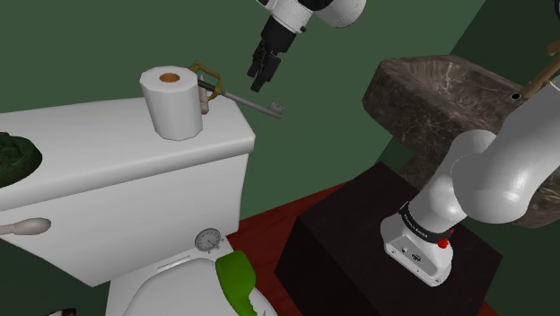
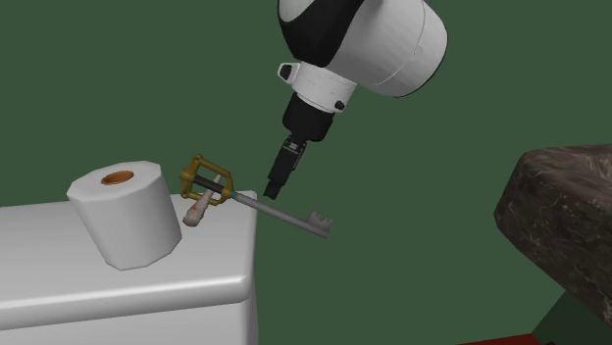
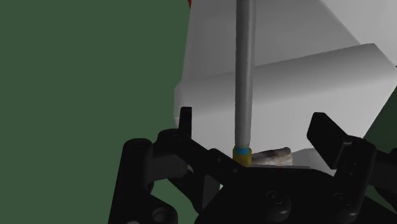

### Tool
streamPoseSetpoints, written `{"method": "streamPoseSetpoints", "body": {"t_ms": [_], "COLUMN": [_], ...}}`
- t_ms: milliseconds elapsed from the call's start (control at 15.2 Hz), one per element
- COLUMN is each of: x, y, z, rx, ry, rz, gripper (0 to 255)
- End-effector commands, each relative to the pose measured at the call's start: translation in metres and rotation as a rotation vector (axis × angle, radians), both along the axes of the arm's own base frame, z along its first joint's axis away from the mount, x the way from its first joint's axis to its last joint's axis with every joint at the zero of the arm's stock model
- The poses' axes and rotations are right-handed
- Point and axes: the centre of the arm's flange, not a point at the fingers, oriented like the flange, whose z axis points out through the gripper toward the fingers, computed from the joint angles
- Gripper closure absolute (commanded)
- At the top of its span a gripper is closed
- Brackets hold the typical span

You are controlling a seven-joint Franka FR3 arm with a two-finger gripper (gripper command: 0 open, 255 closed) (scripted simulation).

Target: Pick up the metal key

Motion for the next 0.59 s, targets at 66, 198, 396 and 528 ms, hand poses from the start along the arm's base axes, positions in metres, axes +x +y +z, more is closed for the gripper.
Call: {"method": "streamPoseSetpoints", "body": {"t_ms": [66,198,396,528], "x": [0.010,0.010,0.010,0.010], "y": [0.034,0.034,0.034,0.034], "z": [-0.005,-0.016,-0.032,-0.042], "rx": [0.033,0.033,0.033,0.033], "ry": [-0.033,-0.033,-0.033,-0.033], "rz": [0.104,0.104,0.104,0.104], "gripper": [0,0,0,0]}}
